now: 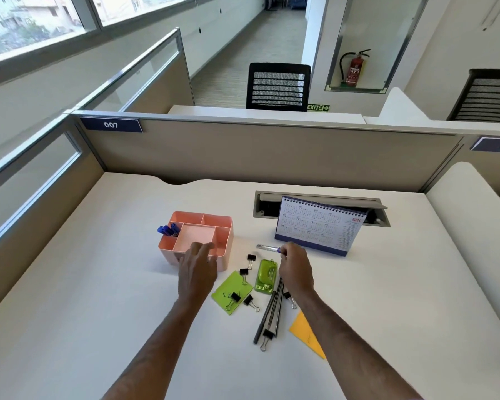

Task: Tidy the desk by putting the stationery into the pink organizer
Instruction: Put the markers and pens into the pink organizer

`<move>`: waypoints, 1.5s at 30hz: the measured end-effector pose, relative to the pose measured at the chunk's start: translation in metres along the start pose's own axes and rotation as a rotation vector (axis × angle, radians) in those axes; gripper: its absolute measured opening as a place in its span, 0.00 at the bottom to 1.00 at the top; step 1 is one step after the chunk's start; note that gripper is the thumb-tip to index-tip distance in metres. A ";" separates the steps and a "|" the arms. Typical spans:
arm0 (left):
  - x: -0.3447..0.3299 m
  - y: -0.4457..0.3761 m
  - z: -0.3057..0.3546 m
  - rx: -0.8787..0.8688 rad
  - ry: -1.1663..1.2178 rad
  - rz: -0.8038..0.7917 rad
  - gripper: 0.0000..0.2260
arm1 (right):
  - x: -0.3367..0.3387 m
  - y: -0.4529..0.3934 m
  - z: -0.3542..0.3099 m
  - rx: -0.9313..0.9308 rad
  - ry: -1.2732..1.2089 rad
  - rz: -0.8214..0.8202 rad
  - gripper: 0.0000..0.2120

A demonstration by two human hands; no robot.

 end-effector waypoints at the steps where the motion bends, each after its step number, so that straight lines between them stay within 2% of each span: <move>1: -0.004 0.002 0.009 -0.047 0.036 -0.015 0.12 | 0.006 0.000 -0.005 -0.008 -0.062 0.054 0.05; 3: -0.010 0.007 0.029 -0.142 0.119 -0.035 0.13 | 0.015 0.004 -0.014 0.022 -0.120 0.126 0.04; 5: -0.016 0.012 0.050 -0.222 0.185 -0.055 0.14 | 0.022 0.010 -0.022 0.060 -0.144 0.153 0.09; 9: -0.023 0.018 0.082 -0.288 0.233 -0.102 0.21 | 0.031 0.026 -0.036 0.143 -0.204 0.152 0.14; 14: -0.018 0.027 0.103 -0.336 0.326 -0.125 0.22 | 0.038 0.041 -0.046 0.190 -0.261 0.135 0.14; 19: -0.006 0.028 0.095 -0.267 0.367 -0.081 0.22 | 0.042 0.051 -0.053 0.173 -0.349 0.113 0.17; 23: 0.020 0.002 0.066 -0.194 0.395 0.069 0.19 | 0.035 0.067 -0.040 0.129 -0.351 0.079 0.15; 28: 0.068 -0.051 -0.005 0.083 0.253 0.283 0.11 | 0.010 0.108 0.000 0.040 -0.245 -0.083 0.12; 33: 0.097 -0.089 -0.052 0.107 0.047 0.435 0.08 | -0.007 0.138 0.018 0.014 -0.172 -0.181 0.12; 38: 0.073 -0.099 -0.078 0.206 -0.095 0.328 0.06 | -0.016 0.144 0.021 -0.001 -0.145 -0.224 0.13; 45: 0.046 -0.096 -0.093 0.253 -0.194 0.192 0.03 | -0.019 0.139 0.032 -0.011 -0.093 -0.230 0.13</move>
Point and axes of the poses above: each hand's wrist, its own y-axis away from the middle knuckle, its own x-axis out of the back of the hand, z = x × y, the point moved 6 cm from there along -y, towards the middle knuckle, and after that the axes turned 8 degrees about z, right-handed, at the moved point
